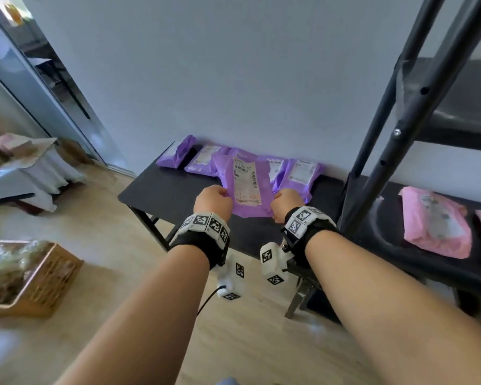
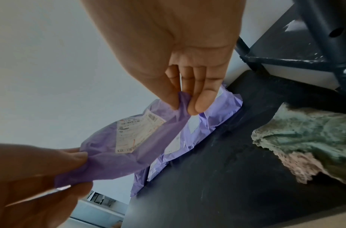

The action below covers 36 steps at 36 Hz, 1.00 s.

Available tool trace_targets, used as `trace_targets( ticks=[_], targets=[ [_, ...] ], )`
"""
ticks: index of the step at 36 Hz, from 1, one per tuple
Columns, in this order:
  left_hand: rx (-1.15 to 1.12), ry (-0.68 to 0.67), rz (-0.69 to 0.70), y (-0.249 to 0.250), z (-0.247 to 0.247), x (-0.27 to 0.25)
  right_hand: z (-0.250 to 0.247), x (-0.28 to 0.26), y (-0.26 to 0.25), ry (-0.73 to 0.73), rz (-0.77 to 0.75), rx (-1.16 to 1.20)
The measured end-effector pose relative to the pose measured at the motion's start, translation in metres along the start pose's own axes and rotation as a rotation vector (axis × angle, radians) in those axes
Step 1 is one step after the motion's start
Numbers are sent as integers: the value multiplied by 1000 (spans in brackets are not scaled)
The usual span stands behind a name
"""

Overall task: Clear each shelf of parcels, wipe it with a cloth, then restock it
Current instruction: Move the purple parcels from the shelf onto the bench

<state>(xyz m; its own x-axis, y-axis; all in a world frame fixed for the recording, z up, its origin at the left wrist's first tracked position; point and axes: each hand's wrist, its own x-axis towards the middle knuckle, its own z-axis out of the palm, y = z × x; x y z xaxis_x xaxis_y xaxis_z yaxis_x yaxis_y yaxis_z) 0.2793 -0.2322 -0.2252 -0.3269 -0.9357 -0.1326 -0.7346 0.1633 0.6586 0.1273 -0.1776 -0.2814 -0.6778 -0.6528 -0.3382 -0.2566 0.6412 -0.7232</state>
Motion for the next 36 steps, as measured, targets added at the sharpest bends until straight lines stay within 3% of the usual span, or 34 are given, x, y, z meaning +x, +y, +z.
trace_targets(
  ticks=[10,17,27,32,36],
  targets=[
    [44,-217,130,42,48,112,-17,80,10,193,221,17],
    [169,-433,338,67,87,168,-33,97,17,330,389,17],
    [221,-732,459,100,161,182,-64,110,55,536,455,-55],
    [292,-879,482,107,197,183,-74,131,69,512,458,-77],
    [400,-907,537,105,223,189,-67,147,82,491,477,-71]
  ],
)
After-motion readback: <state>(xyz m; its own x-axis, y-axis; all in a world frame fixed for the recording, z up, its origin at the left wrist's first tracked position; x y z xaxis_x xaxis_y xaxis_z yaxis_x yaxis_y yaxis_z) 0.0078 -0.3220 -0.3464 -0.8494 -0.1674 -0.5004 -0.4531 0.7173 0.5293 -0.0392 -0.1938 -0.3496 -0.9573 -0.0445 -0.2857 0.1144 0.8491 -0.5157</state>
